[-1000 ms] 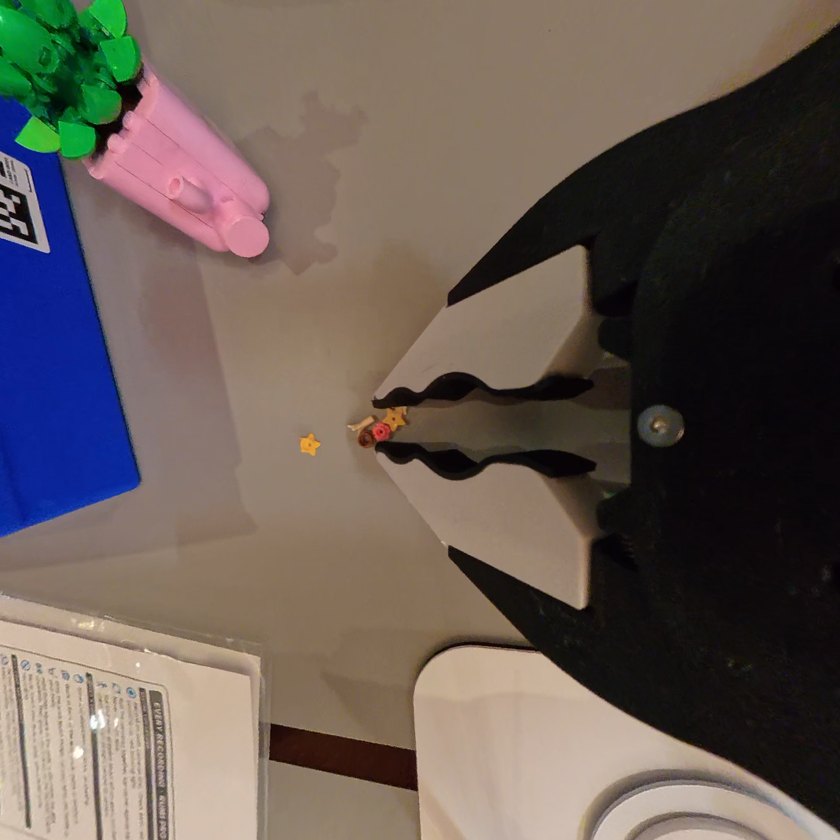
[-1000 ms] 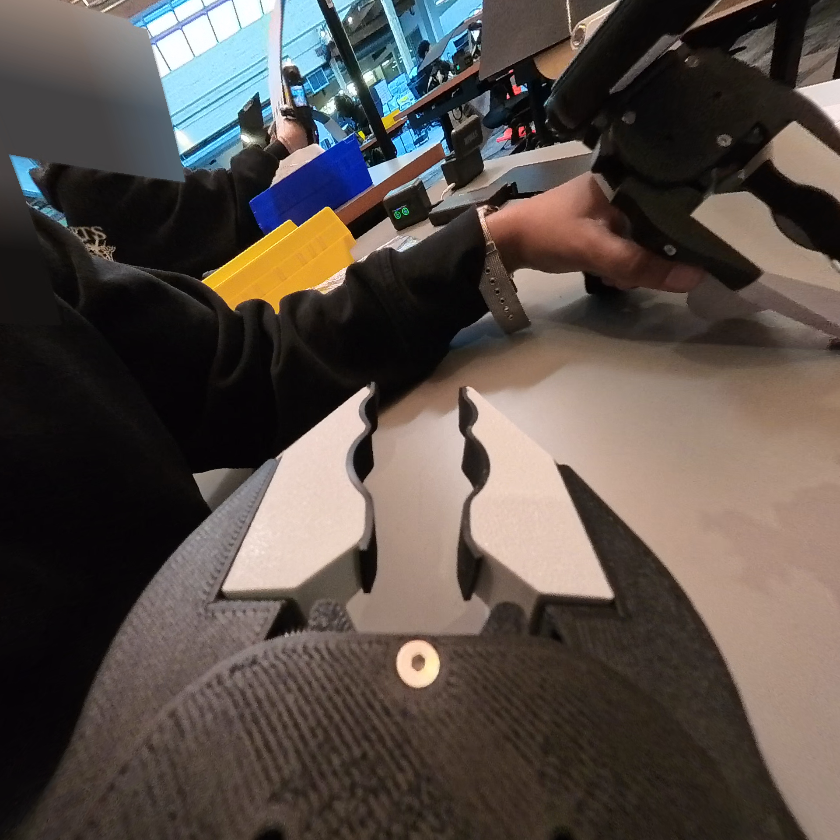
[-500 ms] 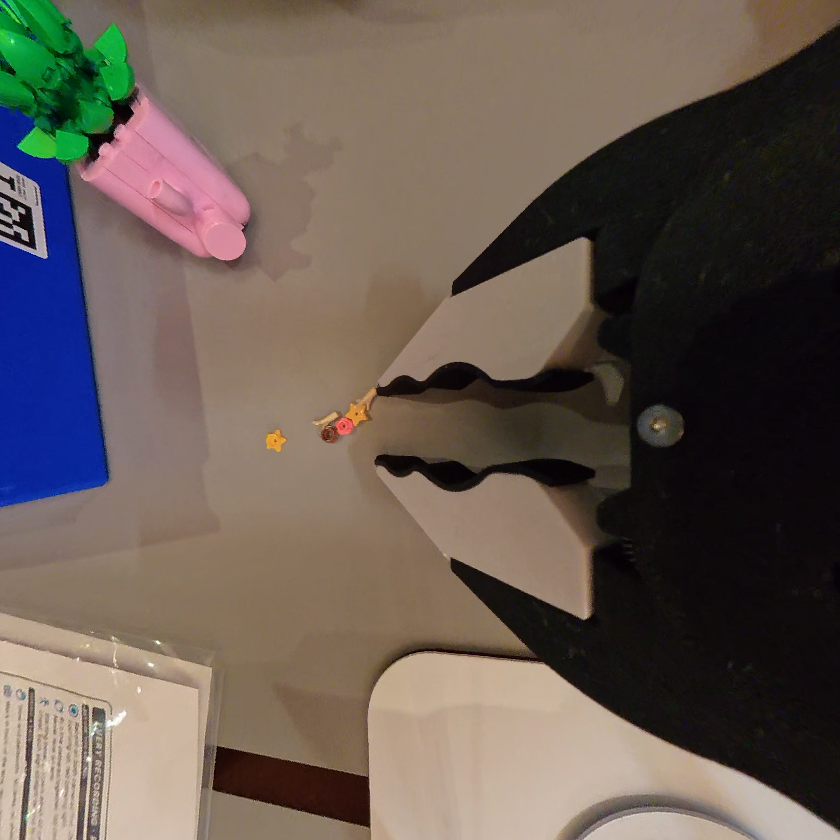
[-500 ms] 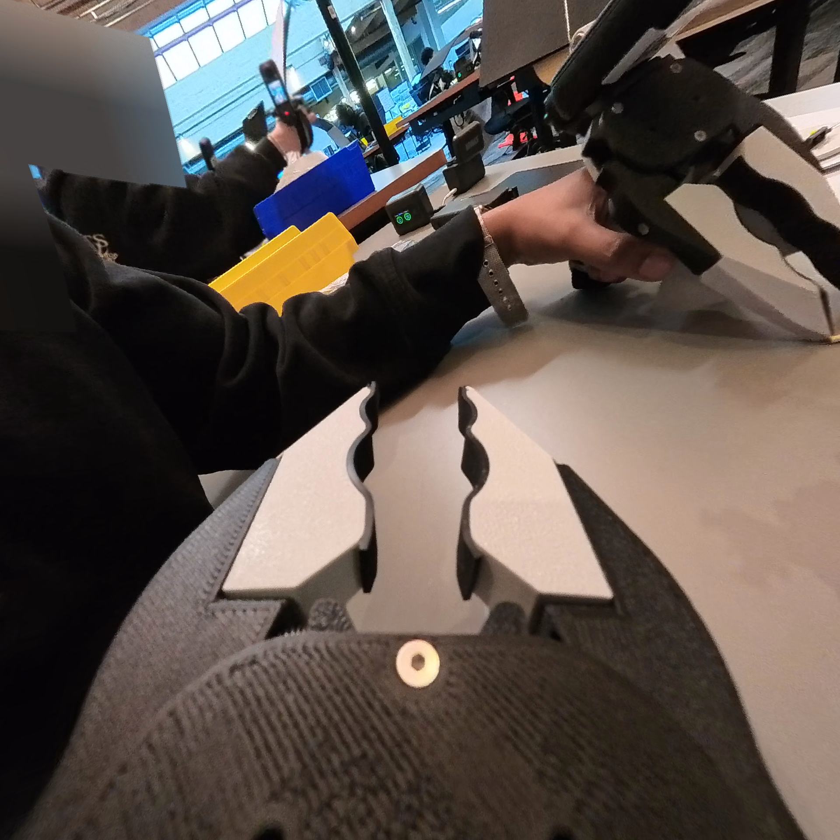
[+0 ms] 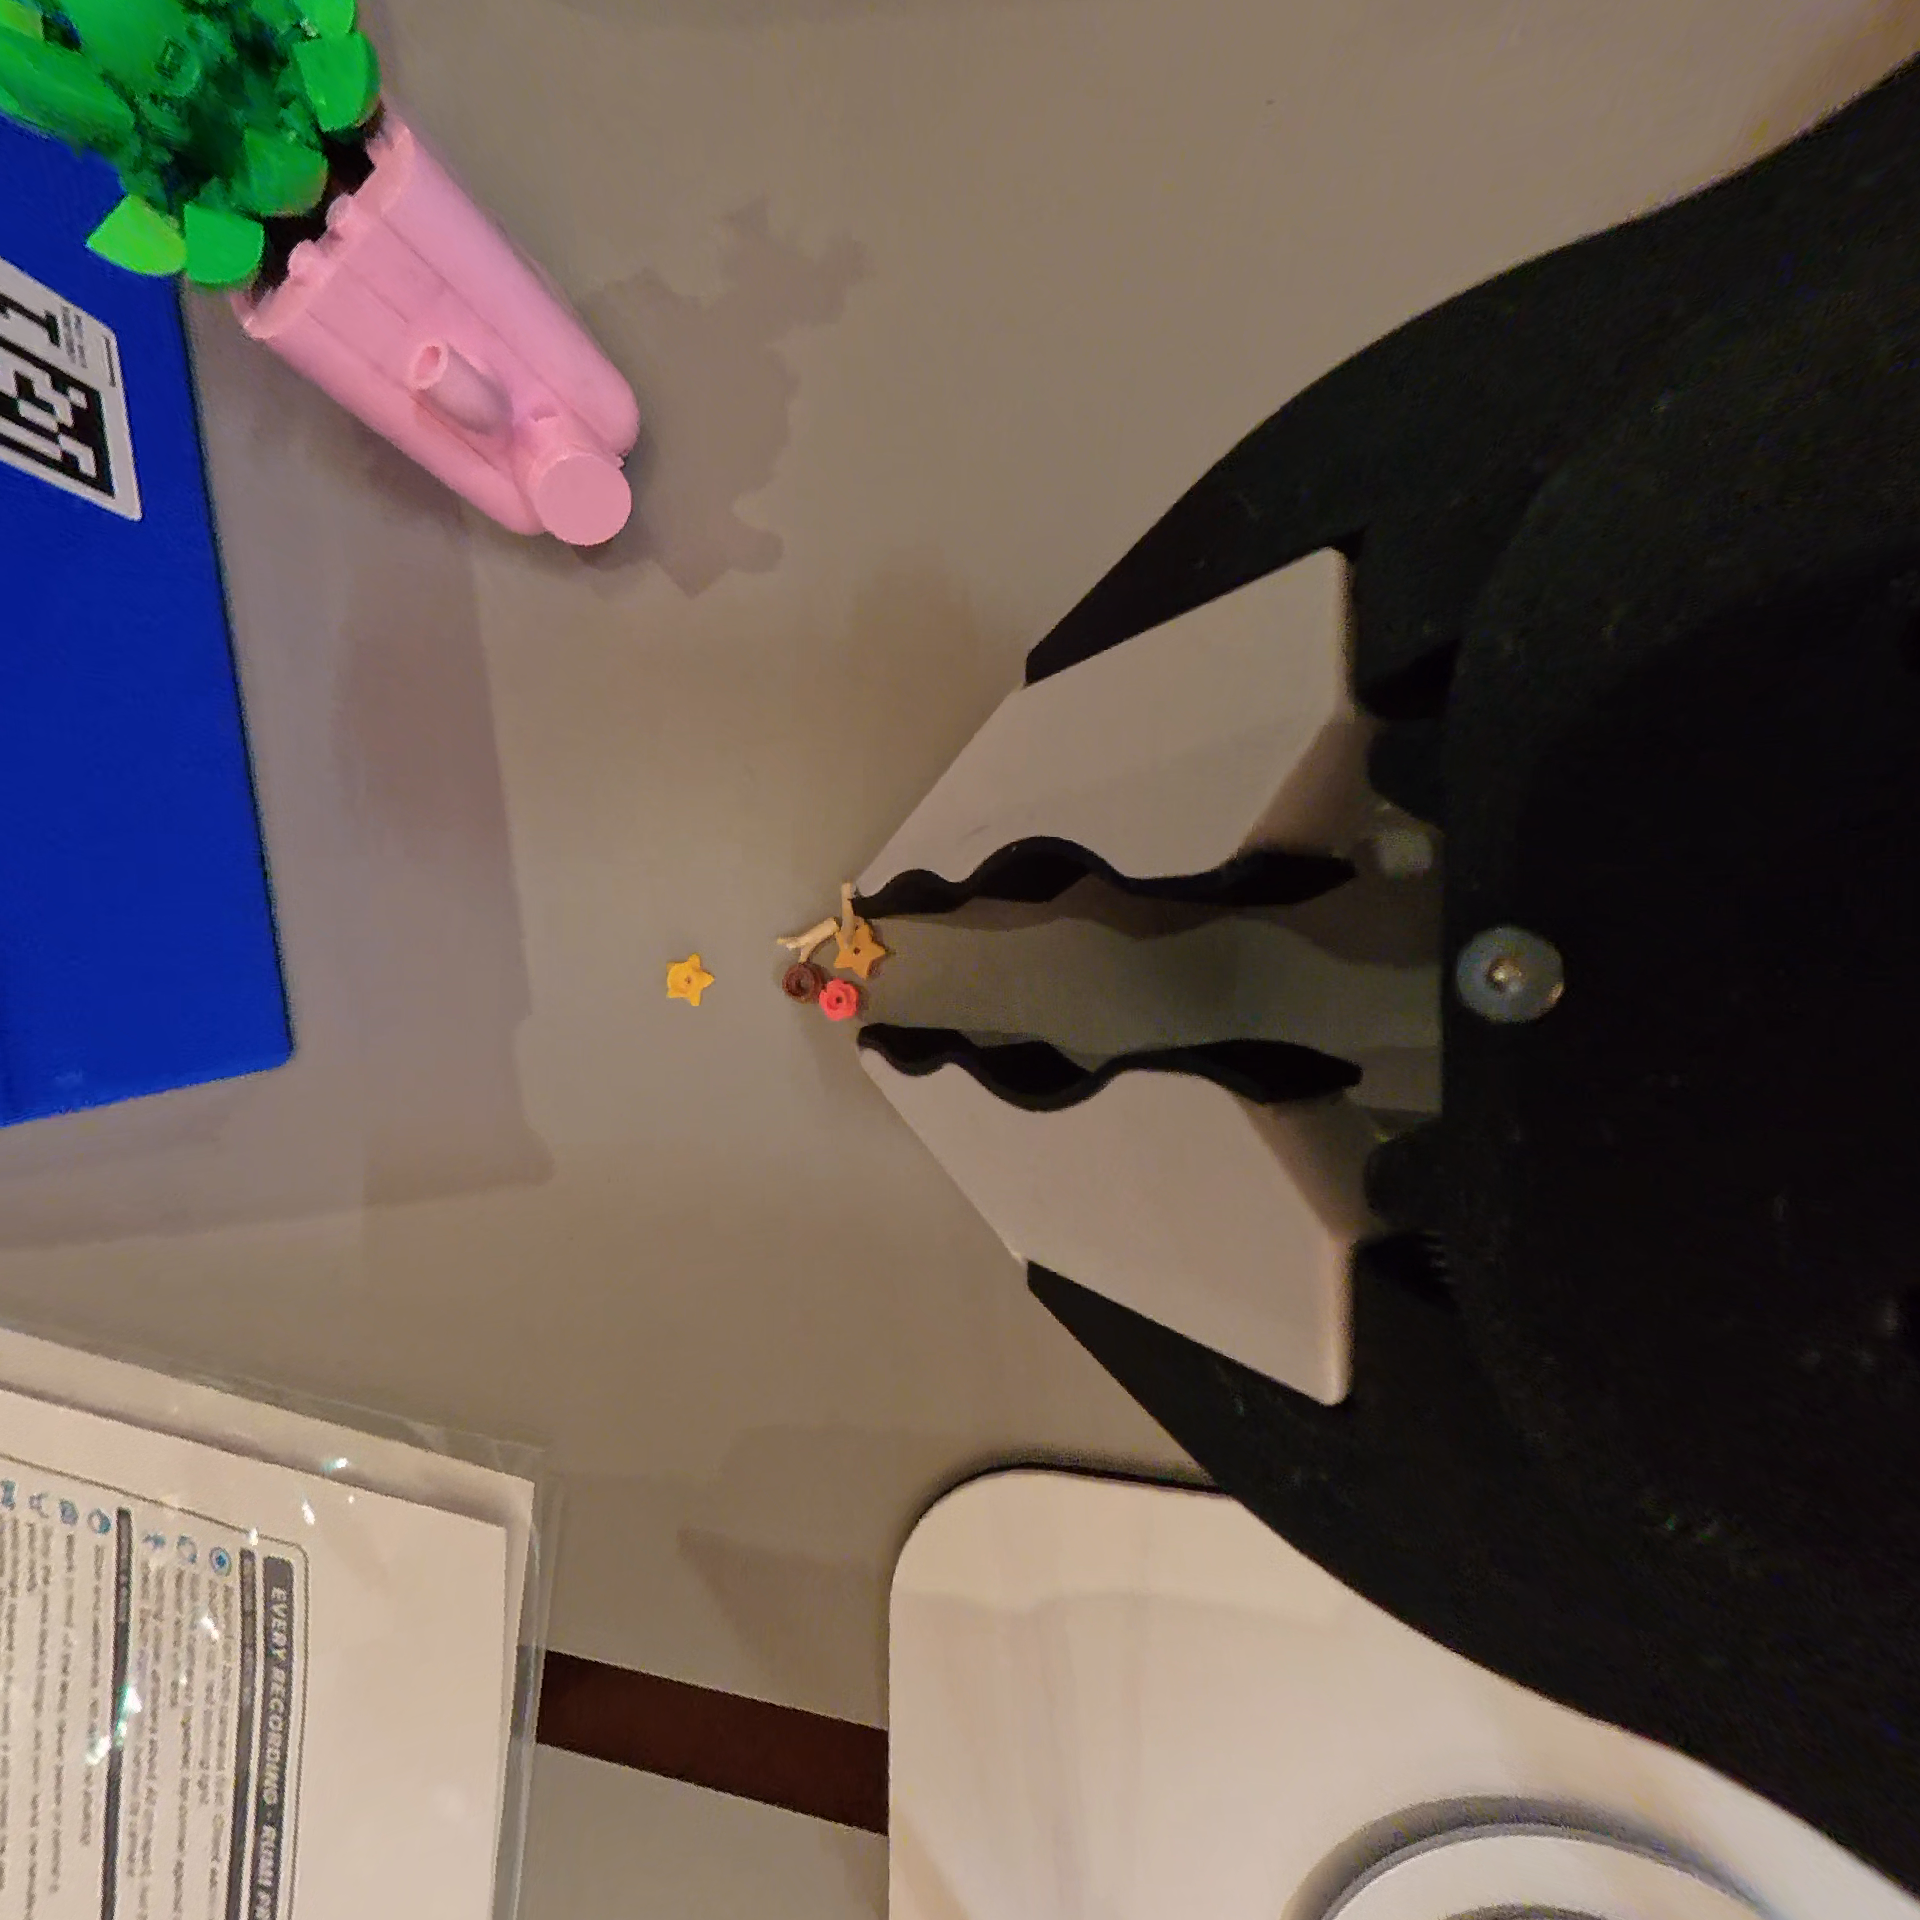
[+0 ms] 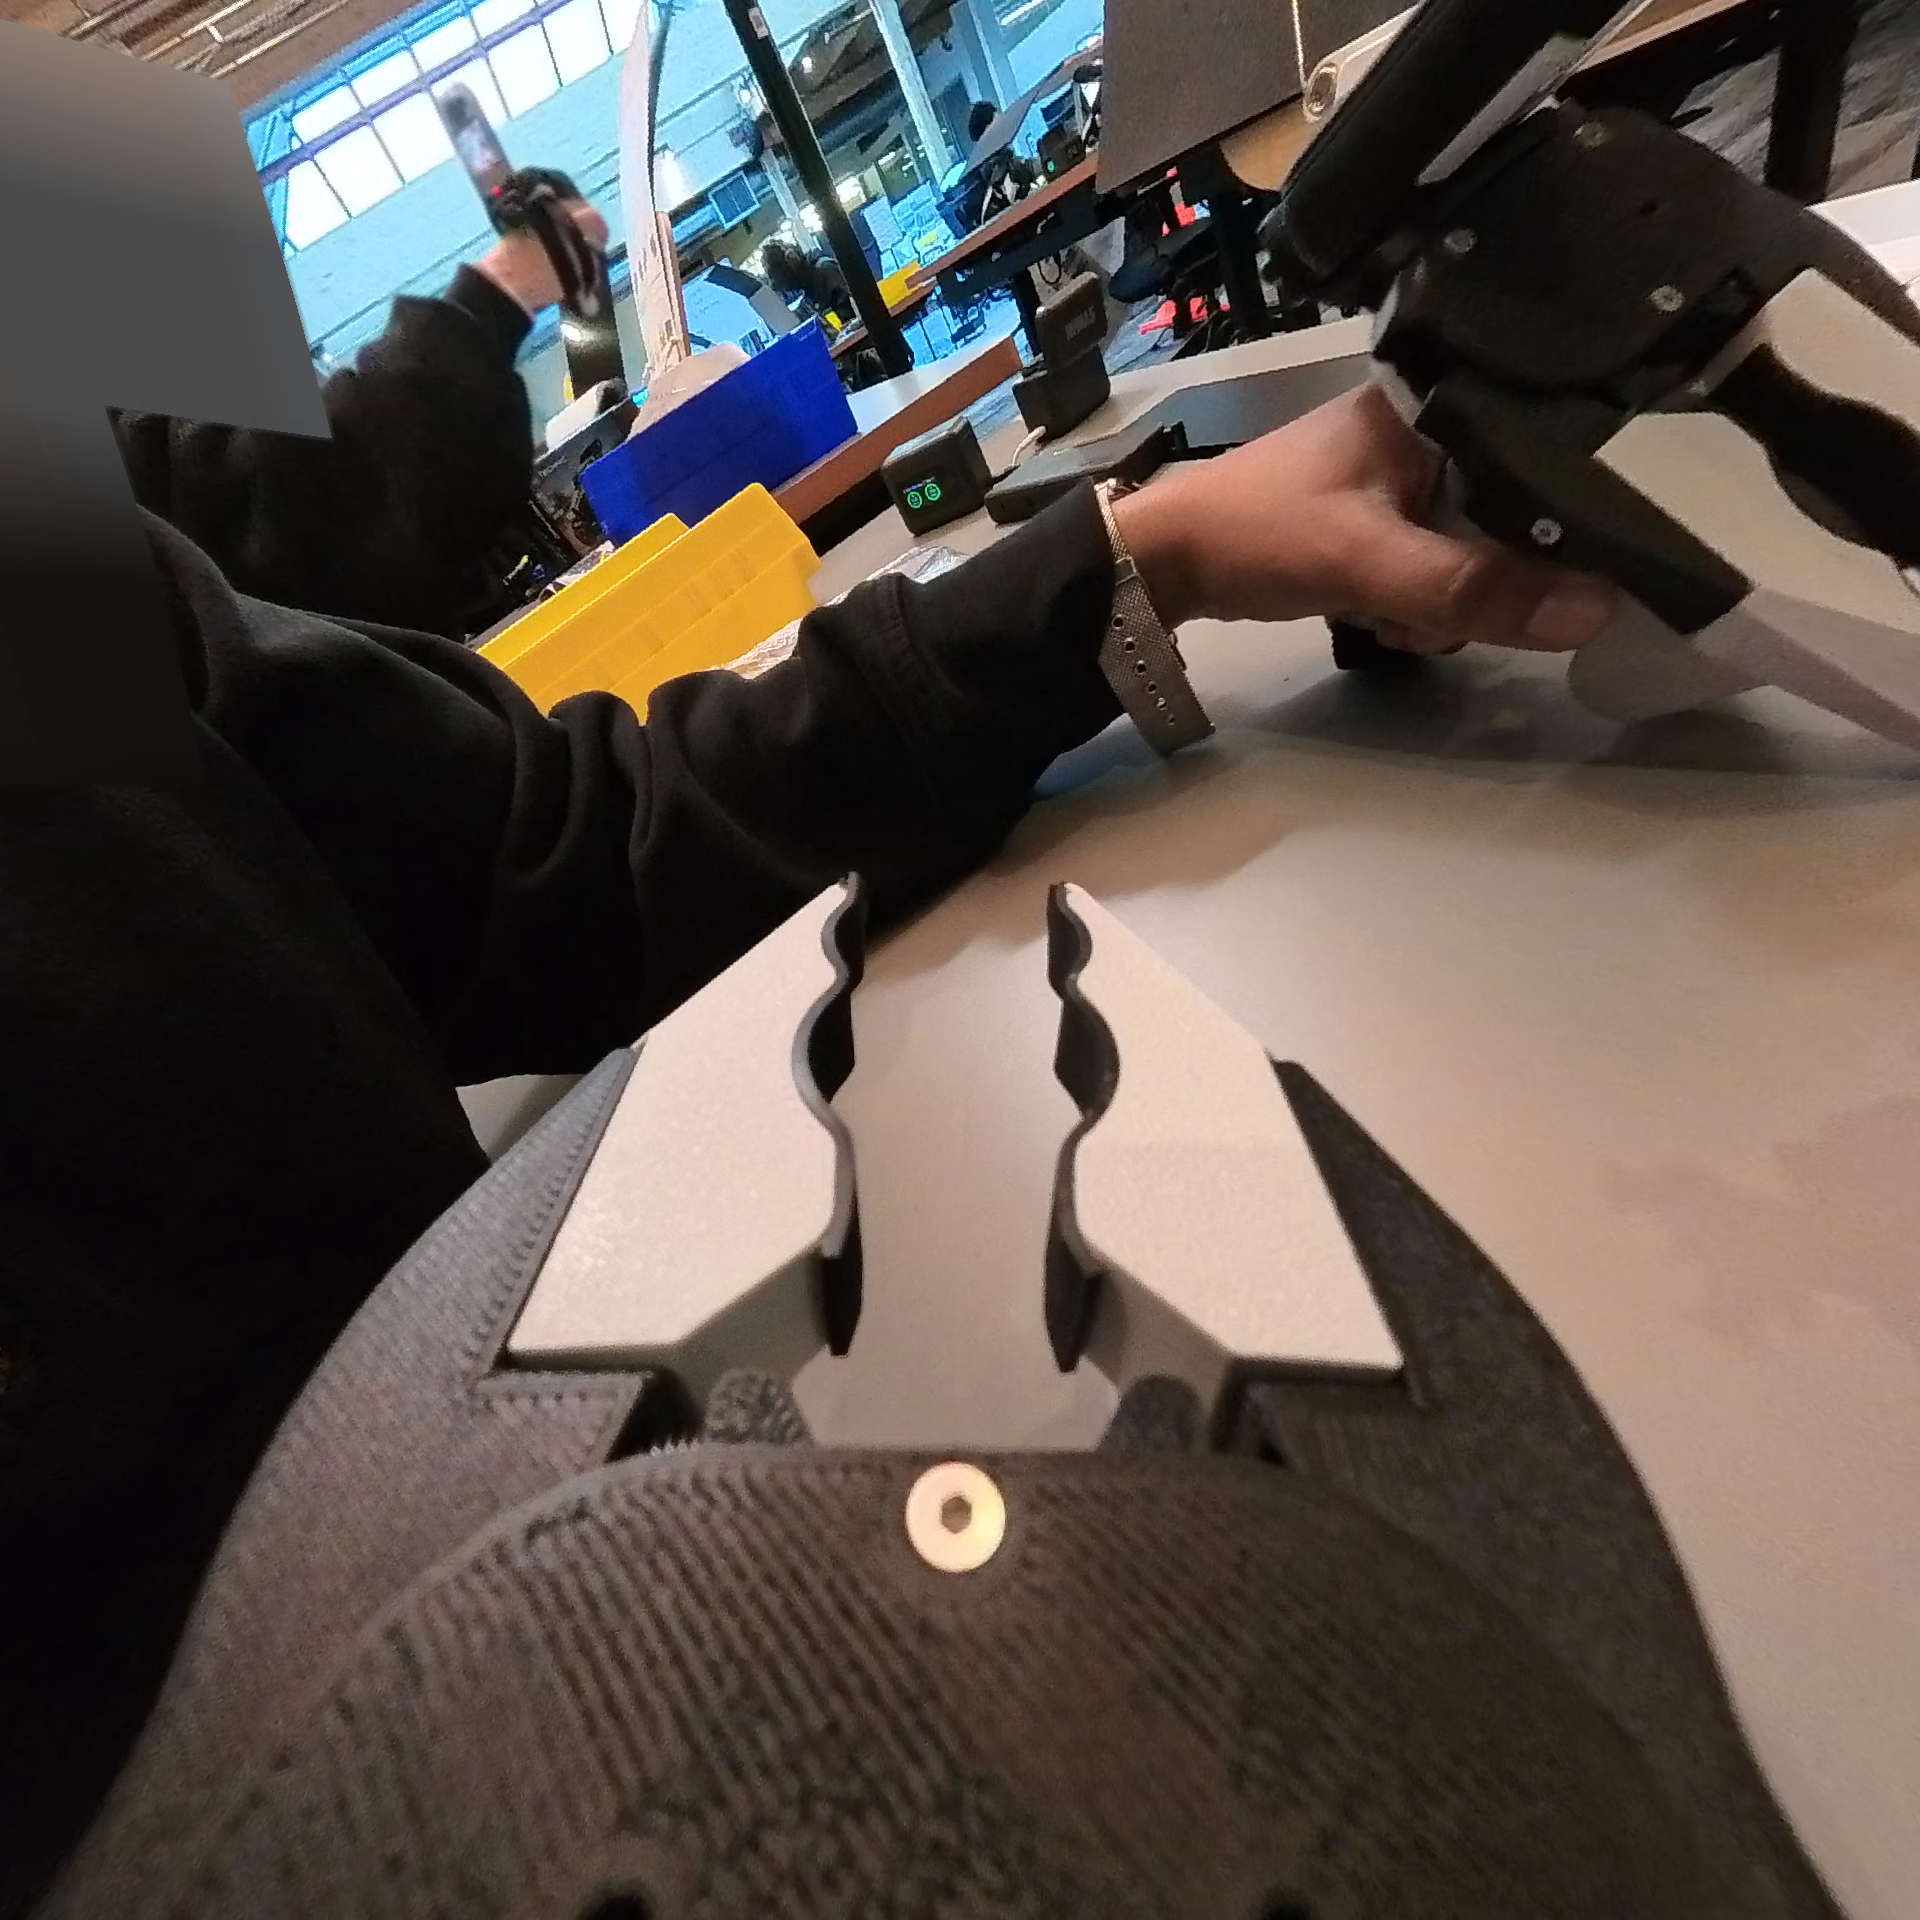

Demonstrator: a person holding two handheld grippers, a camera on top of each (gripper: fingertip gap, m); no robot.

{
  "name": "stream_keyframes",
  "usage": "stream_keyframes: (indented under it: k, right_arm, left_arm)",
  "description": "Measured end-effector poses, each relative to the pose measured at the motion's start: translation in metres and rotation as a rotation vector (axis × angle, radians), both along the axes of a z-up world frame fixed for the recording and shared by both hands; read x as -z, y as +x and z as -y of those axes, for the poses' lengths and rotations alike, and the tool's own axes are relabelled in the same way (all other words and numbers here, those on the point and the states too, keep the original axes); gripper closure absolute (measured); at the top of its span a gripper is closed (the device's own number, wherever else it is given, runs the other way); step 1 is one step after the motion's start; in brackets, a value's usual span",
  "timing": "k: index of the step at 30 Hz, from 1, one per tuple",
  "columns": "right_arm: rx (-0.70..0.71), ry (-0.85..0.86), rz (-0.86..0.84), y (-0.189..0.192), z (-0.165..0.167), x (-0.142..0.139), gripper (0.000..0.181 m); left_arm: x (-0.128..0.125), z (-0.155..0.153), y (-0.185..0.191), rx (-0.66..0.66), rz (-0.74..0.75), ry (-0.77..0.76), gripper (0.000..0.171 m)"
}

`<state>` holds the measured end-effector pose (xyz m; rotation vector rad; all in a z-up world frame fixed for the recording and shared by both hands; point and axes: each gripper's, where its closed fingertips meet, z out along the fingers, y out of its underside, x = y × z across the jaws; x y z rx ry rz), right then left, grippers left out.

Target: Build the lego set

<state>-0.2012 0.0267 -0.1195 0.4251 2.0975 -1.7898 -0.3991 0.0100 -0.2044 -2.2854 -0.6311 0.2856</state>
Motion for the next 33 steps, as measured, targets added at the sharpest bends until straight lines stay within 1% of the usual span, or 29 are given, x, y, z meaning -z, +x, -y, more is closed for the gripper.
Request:
stream_keyframes:
  k: [6, 13, 22, 25, 30, 33]
  right_arm:
    - [-0.003, 0.001, 0.006, 0.000, 0.000, 0.000, 0.147]
    - [-0.003, 0.004, 0.006, 0.000, 0.001, 0.001, 0.147]
    - [-0.004, 0.008, 0.010, 0.000, 0.001, 0.001, 0.147]
    - [-0.004, 0.007, 0.010, 0.000, 0.001, 0.001, 0.147]
    - [0.001, -0.008, 0.018, -0.001, -0.001, -0.001, 0.147]
    - [0.000, -0.013, 0.025, -0.001, -0.001, -0.001, 0.147]
  left_arm:
    - [0.000, 0.000, -0.002, -0.013, -0.005, -0.003, 0.148]
    - [0.000, -0.010, -0.004, 0.014, -0.004, -0.003, 0.160]
    - [0.000, -0.024, -0.010, 0.037, -0.018, -0.013, 0.160]
    - [0.000, -0.024, -0.011, 0.035, -0.030, -0.018, 0.160]
    - [-0.004, -0.024, -0.011, 0.031, -0.041, 0.007, 0.148]
    - [-0.006, -0.023, -0.012, 0.019, -0.049, 0.013, 0.146]
